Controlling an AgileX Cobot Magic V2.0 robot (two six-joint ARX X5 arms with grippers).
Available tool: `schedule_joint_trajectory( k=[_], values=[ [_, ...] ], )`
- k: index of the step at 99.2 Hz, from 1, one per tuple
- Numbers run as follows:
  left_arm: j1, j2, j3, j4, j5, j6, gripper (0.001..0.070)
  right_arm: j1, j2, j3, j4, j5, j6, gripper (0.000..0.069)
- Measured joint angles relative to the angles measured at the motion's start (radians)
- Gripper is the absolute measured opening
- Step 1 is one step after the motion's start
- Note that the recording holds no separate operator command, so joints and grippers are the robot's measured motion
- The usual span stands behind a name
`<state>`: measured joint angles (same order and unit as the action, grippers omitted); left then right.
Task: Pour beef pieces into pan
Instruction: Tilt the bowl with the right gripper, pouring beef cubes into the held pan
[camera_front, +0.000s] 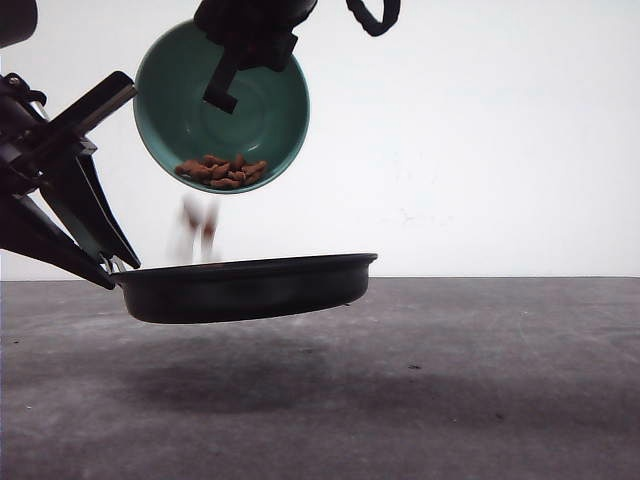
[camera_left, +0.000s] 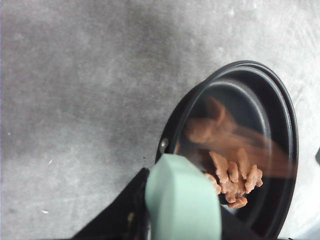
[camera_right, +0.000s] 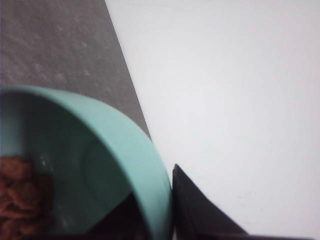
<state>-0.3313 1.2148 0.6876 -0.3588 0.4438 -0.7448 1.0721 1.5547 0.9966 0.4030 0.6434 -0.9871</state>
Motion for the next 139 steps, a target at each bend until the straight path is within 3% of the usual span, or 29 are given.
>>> schedule_joint_trajectory(
  k=[26,40,71,85,99,109,126,139],
  values=[
    [0.001,0.0,0.0,0.0,-0.004,0.0,0.0059,0.0,0.0,0.0,0.131,0.006,-0.141,0.0026],
    [0.002,0.0,0.0,-0.001,-0.004,0.0,0.0059,0.0,0.0,0.0,0.132,0.0,-0.177,0.0026],
    [0.042,0.0,0.022,-0.005,-0.008,0.0,0.0059,0.0,0.0,0.0,0.134,-0.001,-0.174,0.0026],
    [0.048,0.0,0.043,0.001,-0.008,0.005,0.0059,-0.003,0.0,0.0,0.134,-0.013,-0.123,0.0026],
    [0.048,0.0,0.043,-0.008,-0.028,0.025,0.0059,-0.015,-0.021,0.015,0.069,0.056,0.035,0.0029],
    [0.048,0.0,0.043,-0.005,-0.037,0.037,0.0059,-0.042,-0.113,0.051,-0.072,0.038,0.255,0.0029],
    [0.056,0.0,0.043,0.014,-0.042,0.046,0.0059,-0.17,-0.306,0.176,-0.307,-0.106,0.713,0.0029],
    [0.06,0.0,0.043,0.026,-0.045,0.046,0.0059,-0.38,-0.404,0.232,-0.566,-0.325,1.042,0.0029]
  ],
)
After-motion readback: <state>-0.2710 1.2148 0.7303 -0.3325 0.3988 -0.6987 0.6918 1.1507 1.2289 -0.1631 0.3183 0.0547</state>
